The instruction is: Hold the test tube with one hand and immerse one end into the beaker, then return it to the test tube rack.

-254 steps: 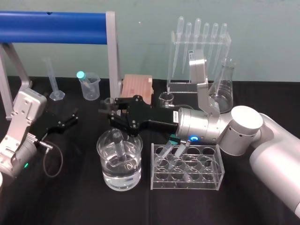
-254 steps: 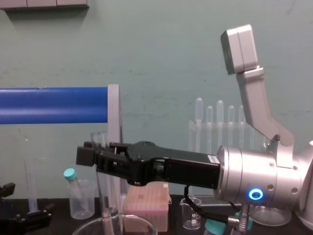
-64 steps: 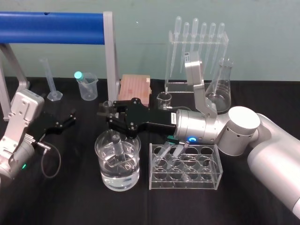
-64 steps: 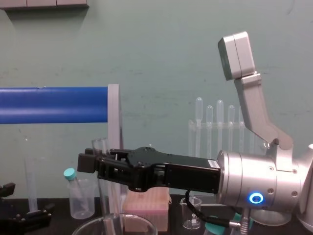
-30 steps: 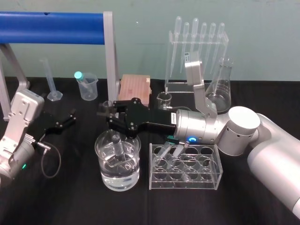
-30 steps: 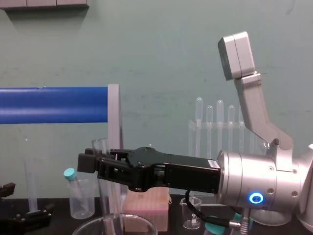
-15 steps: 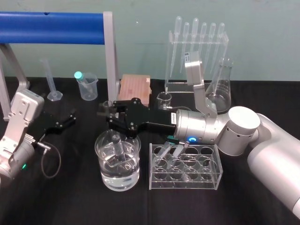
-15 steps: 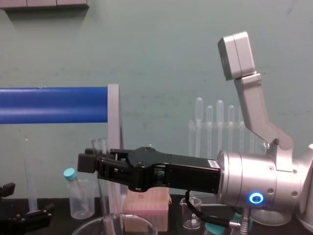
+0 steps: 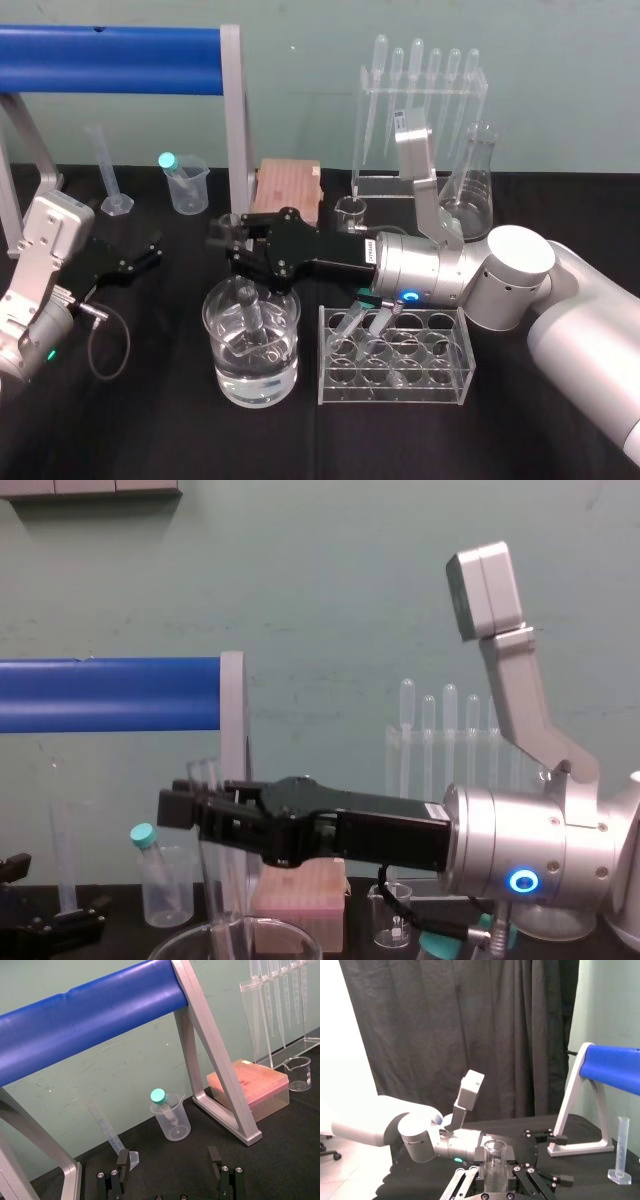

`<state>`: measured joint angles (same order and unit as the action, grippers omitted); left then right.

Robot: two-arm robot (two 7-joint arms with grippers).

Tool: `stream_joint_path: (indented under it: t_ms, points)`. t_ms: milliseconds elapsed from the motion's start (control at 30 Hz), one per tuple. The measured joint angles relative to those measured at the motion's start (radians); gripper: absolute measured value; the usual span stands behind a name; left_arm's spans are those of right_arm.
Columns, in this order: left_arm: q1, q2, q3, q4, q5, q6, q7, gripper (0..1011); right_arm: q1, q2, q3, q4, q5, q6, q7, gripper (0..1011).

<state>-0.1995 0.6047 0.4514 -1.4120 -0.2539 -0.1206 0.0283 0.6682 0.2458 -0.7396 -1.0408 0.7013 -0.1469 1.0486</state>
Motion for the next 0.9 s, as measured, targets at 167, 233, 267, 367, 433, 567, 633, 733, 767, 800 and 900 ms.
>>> stream_joint_path:
  t_ms: [167, 233, 267, 367, 433, 567, 633, 733, 767, 800, 900]
  points:
    - [0.000, 0.000, 0.000, 0.000, 0.000, 0.000, 0.000, 1000, 0.001, 0.001, 0.016, -0.022, 0.016, -0.020, 0.017, 226]
    - [0.000, 0.000, 0.000, 0.000, 0.000, 0.000, 0.000, 1000, -0.001, 0.003, 0.025, -0.037, 0.025, -0.027, 0.019, 226]
    - [0.000, 0.000, 0.000, 0.000, 0.000, 0.000, 0.000, 1000, -0.001, 0.003, 0.028, -0.043, 0.028, -0.031, 0.019, 226]
    - [0.000, 0.000, 0.000, 0.000, 0.000, 0.000, 0.000, 1000, -0.008, 0.018, 0.053, -0.101, 0.044, -0.056, 0.011, 226]
    - [0.000, 0.000, 0.000, 0.000, 0.000, 0.000, 0.000, 1000, -0.014, 0.031, 0.078, -0.146, 0.055, -0.079, -0.004, 226]
    - [0.000, 0.000, 0.000, 0.000, 0.000, 0.000, 0.000, 1000, -0.029, 0.050, 0.119, -0.204, 0.073, -0.116, -0.031, 226]
    - [0.000, 0.000, 0.000, 0.000, 0.000, 0.000, 0.000, 1000, -0.048, 0.070, 0.155, -0.251, 0.082, -0.145, -0.066, 226]
    - [0.000, 0.000, 0.000, 0.000, 0.000, 0.000, 0.000, 1000, -0.085, 0.104, 0.202, -0.317, 0.083, -0.167, -0.127, 226]
    - [0.000, 0.000, 0.000, 0.000, 0.000, 0.000, 0.000, 1000, -0.098, 0.116, 0.215, -0.335, 0.082, -0.169, -0.145, 226]
    - [0.000, 0.000, 0.000, 0.000, 0.000, 0.000, 0.000, 1000, -0.123, 0.138, 0.237, -0.368, 0.077, -0.169, -0.184, 226]
    - [0.000, 0.000, 0.000, 0.000, 0.000, 0.000, 0.000, 1000, -0.164, 0.174, 0.267, -0.417, 0.068, -0.159, -0.235, 226]
